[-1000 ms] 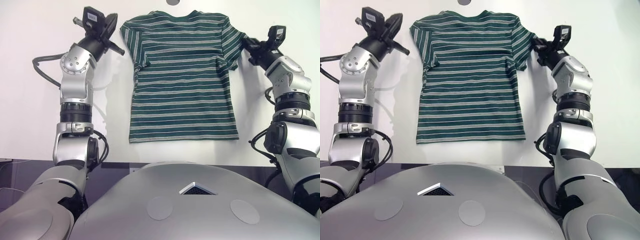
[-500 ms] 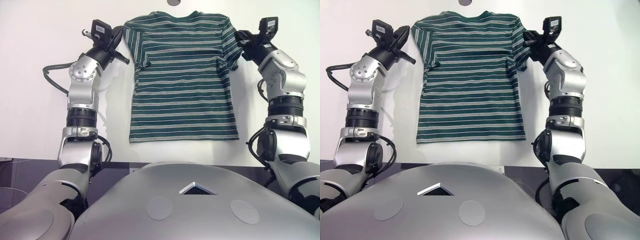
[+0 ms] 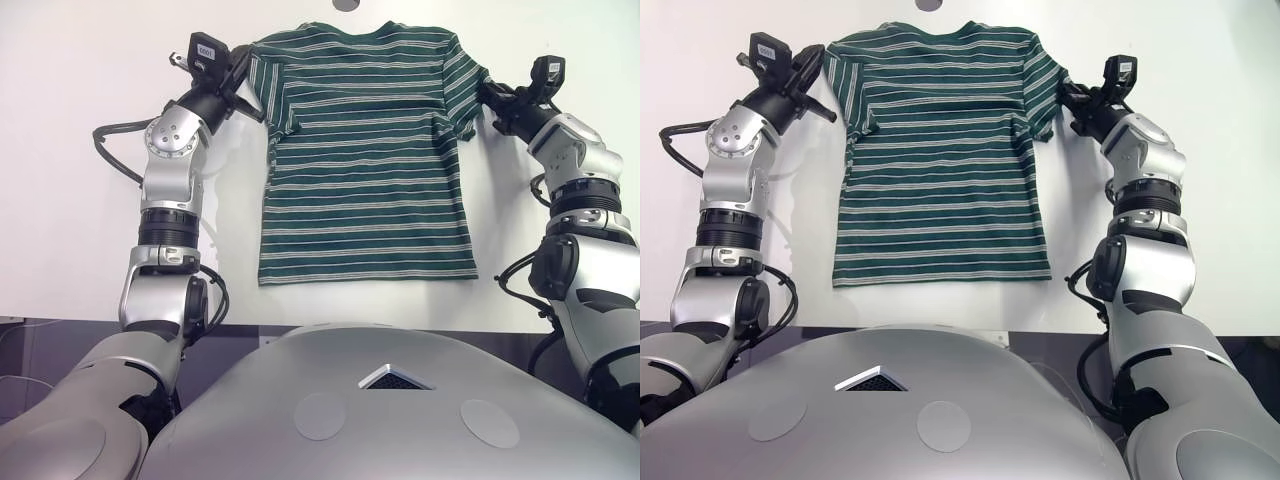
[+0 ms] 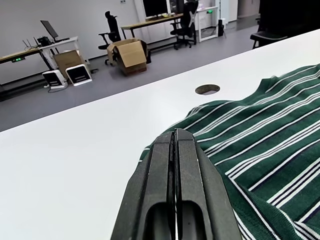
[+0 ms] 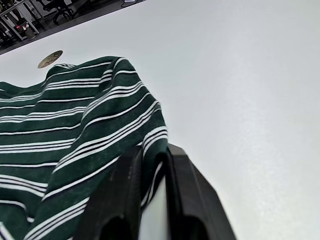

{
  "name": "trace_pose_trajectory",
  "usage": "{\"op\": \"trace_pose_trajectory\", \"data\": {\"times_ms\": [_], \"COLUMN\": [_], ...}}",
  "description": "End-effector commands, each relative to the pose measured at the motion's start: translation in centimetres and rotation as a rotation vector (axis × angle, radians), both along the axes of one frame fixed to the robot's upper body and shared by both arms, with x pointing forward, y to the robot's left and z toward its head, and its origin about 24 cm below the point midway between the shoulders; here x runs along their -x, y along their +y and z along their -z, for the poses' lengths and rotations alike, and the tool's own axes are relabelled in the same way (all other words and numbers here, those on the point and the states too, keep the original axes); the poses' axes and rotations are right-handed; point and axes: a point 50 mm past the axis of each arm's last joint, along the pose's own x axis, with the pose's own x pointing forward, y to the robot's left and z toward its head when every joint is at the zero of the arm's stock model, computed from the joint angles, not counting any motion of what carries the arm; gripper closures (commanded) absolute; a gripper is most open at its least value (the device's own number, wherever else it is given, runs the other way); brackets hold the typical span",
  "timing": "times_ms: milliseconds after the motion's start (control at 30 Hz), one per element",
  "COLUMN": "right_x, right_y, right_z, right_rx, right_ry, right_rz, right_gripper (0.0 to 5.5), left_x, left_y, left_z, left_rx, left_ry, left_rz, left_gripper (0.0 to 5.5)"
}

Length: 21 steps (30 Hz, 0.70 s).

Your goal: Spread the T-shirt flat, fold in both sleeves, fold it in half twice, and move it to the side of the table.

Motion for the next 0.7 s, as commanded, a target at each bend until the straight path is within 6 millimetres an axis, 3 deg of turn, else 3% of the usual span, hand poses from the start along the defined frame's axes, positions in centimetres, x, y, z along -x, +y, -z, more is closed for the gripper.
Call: {"op": "trace_pose_trajectory", "data": {"times_ms": [33, 133, 367, 567, 700], "right_x": [0.4, -0.3, -0.1, -0.4, -0.1], "right_y": [0.6, 2.5, 8.3, 10.5, 11.2], "right_z": [0.9, -0.9, -0.8, -0.5, -0.9], "right_rx": [-0.006, -0.044, -0.049, 0.017, 0.020], "right_ry": [0.017, -0.113, -0.110, -0.062, -0.069], "right_rz": [-0.021, -0.112, -0.223, -0.231, -0.266], "right_gripper": [5.44, 5.48, 5.48, 5.48, 4.72], "left_x": [-0.1, 0.1, 0.2, 0.4, 0.6], "left_y": [0.1, -0.3, -0.3, -0.6, -0.7], "left_z": [0.0, 0.5, 0.9, 1.3, 1.4], "left_rx": [-0.016, -0.016, -0.021, -0.027, -0.031], "left_ry": [-0.001, 0.008, 0.022, 0.036, 0.039], "left_rz": [-0.010, -0.004, 0.002, 0.008, 0.011], "left_gripper": [5.50, 5.50, 5.50, 5.50, 5.50]}}
